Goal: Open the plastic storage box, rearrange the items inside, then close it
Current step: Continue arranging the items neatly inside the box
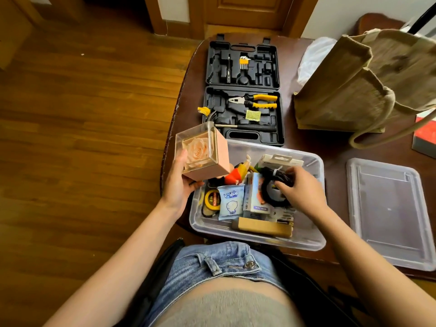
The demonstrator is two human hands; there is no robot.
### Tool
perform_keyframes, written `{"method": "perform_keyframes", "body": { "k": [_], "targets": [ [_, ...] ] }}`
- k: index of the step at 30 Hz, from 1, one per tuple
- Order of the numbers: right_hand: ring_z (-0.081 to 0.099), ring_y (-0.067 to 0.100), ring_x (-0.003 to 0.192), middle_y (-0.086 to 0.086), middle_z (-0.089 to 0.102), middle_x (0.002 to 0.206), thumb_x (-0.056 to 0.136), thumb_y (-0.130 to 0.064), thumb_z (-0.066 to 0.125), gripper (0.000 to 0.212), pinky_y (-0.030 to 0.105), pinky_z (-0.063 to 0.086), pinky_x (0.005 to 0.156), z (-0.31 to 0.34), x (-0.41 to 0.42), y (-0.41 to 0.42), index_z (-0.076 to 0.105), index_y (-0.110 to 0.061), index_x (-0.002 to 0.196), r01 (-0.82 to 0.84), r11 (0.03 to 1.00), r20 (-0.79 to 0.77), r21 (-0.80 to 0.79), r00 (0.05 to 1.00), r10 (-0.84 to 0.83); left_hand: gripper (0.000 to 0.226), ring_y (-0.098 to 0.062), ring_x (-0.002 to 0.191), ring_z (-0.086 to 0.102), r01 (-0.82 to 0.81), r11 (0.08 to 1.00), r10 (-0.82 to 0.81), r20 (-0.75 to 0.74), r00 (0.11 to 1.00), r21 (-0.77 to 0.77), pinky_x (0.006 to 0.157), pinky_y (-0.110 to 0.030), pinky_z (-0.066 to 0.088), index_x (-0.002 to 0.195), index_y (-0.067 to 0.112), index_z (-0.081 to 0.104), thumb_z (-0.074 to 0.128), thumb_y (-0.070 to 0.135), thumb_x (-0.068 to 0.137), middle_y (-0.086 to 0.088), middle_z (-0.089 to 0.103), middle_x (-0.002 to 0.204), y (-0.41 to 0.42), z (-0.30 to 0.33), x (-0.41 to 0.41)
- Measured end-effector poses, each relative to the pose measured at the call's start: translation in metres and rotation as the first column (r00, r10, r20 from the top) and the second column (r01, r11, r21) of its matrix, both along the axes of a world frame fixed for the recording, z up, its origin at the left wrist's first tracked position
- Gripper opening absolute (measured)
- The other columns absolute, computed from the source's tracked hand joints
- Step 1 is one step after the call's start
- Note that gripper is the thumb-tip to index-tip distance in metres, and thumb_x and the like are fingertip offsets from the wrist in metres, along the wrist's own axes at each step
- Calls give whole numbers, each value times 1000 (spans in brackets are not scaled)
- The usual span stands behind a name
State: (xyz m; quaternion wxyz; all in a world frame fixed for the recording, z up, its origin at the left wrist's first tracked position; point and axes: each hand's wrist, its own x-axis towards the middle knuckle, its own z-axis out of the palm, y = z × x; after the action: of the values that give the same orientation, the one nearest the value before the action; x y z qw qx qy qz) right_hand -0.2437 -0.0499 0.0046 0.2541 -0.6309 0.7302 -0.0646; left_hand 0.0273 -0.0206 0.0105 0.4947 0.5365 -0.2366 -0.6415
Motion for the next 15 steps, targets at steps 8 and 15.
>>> {"method": "perform_keyframes", "body": {
  "k": [8,15],
  "targets": [
    [59,14,84,-9,63,92,85,-23,58,15,31,49,67,19,56,14,57,-25,100,-522,841,36,-145,846,531,54,-8,87,61,-11,1000,11,-14,1000,-11,63,-21,49,124,28,57,42,60,83,-1,68,110,1,-3,1],
    [52,21,61,2,51,71,86,-9,55,66,30,38,45,-26,109,3,25,-26,143,-748,567,-302,345,484,822,63,-5,90,63,18,1000,-18,40,999,-6,62,-19,50,136,27,47,42,61,83,-1,66,118,1,-1,1]
  ]
}}
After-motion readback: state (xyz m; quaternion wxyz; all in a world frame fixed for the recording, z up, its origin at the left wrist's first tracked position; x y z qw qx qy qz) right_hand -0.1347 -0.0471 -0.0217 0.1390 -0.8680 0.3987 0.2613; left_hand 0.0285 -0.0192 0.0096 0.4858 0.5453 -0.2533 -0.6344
